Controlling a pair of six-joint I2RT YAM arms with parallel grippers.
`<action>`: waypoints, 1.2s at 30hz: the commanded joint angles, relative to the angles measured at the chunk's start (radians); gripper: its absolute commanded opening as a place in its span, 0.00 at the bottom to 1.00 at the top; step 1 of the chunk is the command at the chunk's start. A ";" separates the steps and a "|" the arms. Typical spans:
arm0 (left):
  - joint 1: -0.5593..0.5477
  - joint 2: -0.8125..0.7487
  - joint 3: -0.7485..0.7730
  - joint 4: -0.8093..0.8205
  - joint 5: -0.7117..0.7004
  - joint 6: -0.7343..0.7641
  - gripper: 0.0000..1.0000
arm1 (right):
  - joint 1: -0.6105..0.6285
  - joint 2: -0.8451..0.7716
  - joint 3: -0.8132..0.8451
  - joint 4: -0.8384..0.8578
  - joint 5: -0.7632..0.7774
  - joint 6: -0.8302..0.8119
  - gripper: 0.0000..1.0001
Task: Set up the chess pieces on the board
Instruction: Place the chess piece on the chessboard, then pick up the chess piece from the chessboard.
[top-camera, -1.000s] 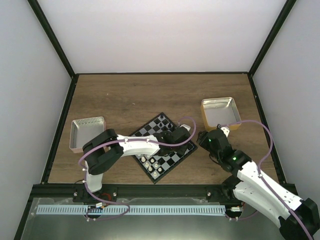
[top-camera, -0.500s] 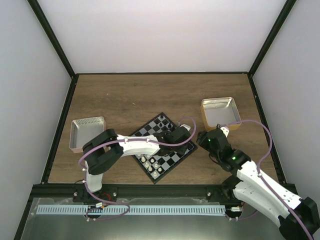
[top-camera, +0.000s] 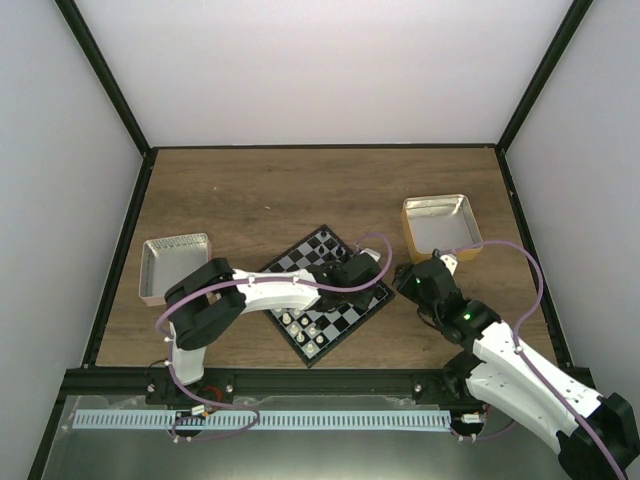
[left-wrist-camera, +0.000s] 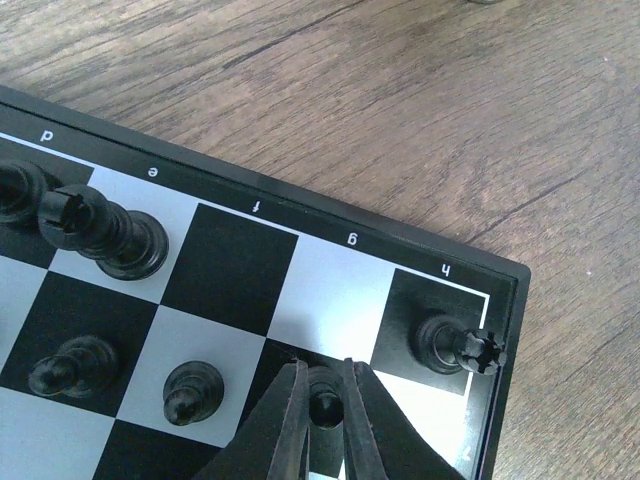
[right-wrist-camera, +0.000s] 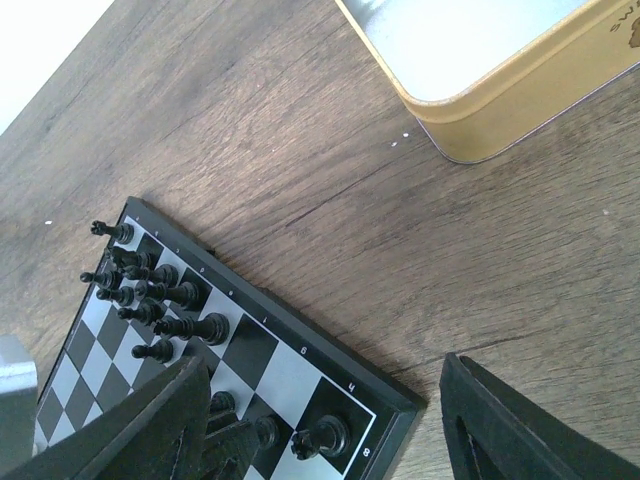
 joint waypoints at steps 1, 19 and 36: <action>-0.003 -0.021 0.007 -0.050 -0.002 0.007 0.12 | -0.006 0.001 0.000 0.014 0.007 -0.005 0.65; -0.003 -0.110 -0.005 -0.003 0.033 0.006 0.27 | -0.007 -0.003 0.006 0.014 -0.012 -0.015 0.64; 0.172 -0.559 -0.356 0.086 -0.118 -0.178 0.30 | 0.083 0.145 0.151 0.155 -0.356 -0.383 0.55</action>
